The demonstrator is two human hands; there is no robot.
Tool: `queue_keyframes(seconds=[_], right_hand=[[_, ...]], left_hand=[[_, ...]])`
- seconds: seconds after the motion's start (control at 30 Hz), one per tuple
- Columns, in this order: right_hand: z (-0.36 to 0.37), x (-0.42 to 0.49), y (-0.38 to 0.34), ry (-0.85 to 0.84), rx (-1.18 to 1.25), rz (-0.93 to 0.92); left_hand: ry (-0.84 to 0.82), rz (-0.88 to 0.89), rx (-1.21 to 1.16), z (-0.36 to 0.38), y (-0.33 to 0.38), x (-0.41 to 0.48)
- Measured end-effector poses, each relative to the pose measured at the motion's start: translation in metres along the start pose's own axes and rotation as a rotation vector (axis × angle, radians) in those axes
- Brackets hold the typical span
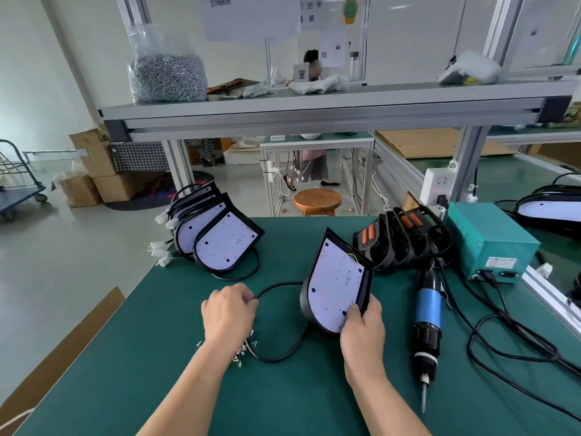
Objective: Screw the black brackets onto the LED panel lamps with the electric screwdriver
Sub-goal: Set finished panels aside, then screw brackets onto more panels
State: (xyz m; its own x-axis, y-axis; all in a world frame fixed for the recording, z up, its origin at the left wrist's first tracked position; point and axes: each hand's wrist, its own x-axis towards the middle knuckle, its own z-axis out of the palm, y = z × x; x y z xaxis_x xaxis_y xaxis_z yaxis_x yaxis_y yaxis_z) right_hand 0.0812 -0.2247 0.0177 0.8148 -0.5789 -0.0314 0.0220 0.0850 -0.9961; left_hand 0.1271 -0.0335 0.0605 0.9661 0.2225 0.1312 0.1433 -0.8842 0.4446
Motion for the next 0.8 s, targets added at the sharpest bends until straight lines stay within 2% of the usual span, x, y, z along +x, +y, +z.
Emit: queue_keyframes(seconds=[0.1,0.23,0.3,0.43,0.57,0.73,0.8], right_hand=[[0.001,-0.001,-0.001,0.043,0.044,0.023],[0.0,-0.002,-0.007,0.105,0.163,0.044],[0.0,-0.004,-0.01,0.107,0.196,0.044],[-0.002,-0.009,-0.016,0.036,0.036,-0.017],[-0.015,-0.007,-0.022,-0.012,-0.149,-0.054],[-0.026,-0.005,-0.021,-0.126,-0.384,-0.076],[-0.026,-0.007,-0.02,-0.142,-0.458,-0.077]], left_hand=[[0.041,-0.014,-0.141,-0.007,0.011,-0.006],[-0.16,0.053,-0.377,-0.002,0.034,-0.033],[-0.286,0.092,-0.415,0.007,0.042,-0.052],[-0.333,0.148,-0.41,0.023,0.036,-0.07],[-0.127,0.195,-0.436,0.031,0.026,-0.08],[0.126,0.232,-0.287,0.031,0.027,-0.083],[0.278,0.304,-0.212,0.027,0.02,-0.083]])
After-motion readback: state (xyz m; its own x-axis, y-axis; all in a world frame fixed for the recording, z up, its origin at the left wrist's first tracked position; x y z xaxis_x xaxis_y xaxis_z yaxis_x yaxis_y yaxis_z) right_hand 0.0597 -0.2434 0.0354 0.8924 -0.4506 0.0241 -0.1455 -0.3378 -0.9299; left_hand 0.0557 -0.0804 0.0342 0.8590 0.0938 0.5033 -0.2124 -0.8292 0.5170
